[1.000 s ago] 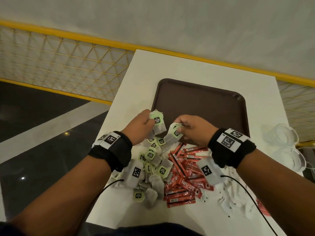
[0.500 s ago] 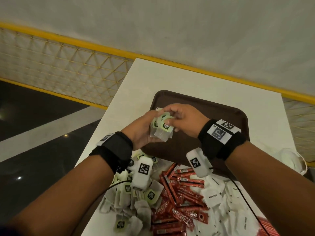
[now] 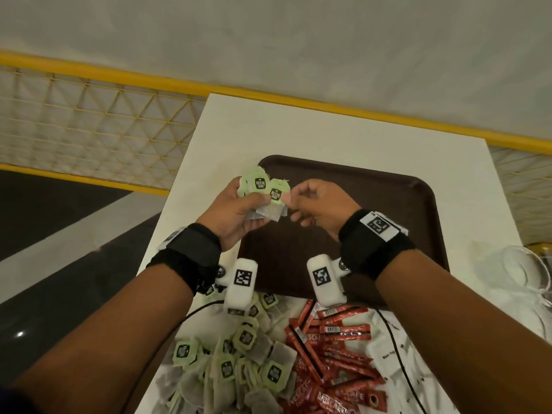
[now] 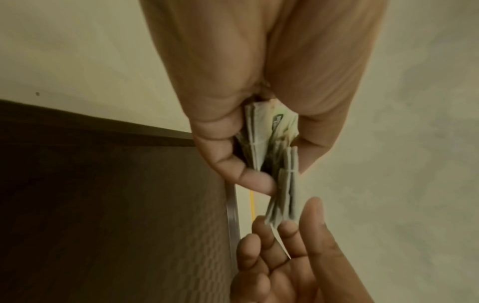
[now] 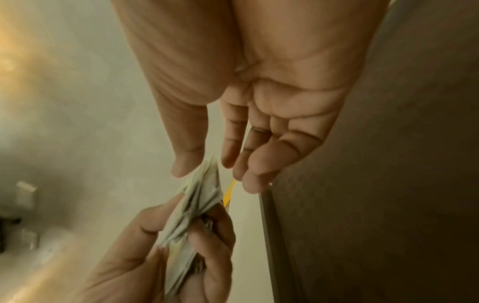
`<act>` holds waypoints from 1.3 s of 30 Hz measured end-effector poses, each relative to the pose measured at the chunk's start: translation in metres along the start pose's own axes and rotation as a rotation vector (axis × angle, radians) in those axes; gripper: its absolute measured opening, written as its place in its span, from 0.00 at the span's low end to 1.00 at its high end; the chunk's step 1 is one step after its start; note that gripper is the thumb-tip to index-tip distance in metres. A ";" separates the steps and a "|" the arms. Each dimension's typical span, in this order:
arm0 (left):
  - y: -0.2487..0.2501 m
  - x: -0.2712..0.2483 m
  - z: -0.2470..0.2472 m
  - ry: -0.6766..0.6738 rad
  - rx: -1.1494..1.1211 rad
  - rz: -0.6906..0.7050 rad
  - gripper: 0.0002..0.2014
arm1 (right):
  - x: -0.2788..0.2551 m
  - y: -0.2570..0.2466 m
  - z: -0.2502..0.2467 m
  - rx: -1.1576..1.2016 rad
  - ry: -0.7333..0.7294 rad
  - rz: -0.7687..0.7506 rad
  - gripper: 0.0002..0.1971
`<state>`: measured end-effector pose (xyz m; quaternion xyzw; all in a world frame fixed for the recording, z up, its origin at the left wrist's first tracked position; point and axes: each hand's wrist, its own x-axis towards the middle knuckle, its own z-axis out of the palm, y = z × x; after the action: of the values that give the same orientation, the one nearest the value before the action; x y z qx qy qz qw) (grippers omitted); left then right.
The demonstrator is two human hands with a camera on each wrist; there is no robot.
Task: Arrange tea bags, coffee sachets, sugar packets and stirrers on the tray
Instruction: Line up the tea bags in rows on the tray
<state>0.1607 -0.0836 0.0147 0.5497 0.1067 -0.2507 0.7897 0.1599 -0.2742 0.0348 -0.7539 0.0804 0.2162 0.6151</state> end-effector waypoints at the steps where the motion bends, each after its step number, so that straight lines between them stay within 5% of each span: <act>1: -0.001 0.003 -0.001 0.000 0.010 0.001 0.25 | 0.001 0.004 0.001 0.077 -0.003 0.012 0.14; 10: -0.008 0.042 -0.007 -0.011 -0.029 -0.027 0.21 | 0.038 0.025 0.001 0.173 0.053 0.033 0.03; 23: 0.003 0.083 -0.017 0.121 0.019 0.068 0.12 | 0.090 0.018 0.009 0.263 0.163 -0.009 0.05; 31: 0.010 0.090 -0.041 0.241 0.038 0.096 0.12 | 0.128 0.021 -0.005 0.061 0.359 0.023 0.04; 39: 0.008 0.086 -0.055 0.231 0.031 0.094 0.13 | 0.152 0.024 0.002 -0.238 0.385 0.028 0.04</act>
<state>0.2438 -0.0544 -0.0372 0.5913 0.1673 -0.1502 0.7744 0.2861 -0.2557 -0.0512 -0.8473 0.1809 0.0848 0.4921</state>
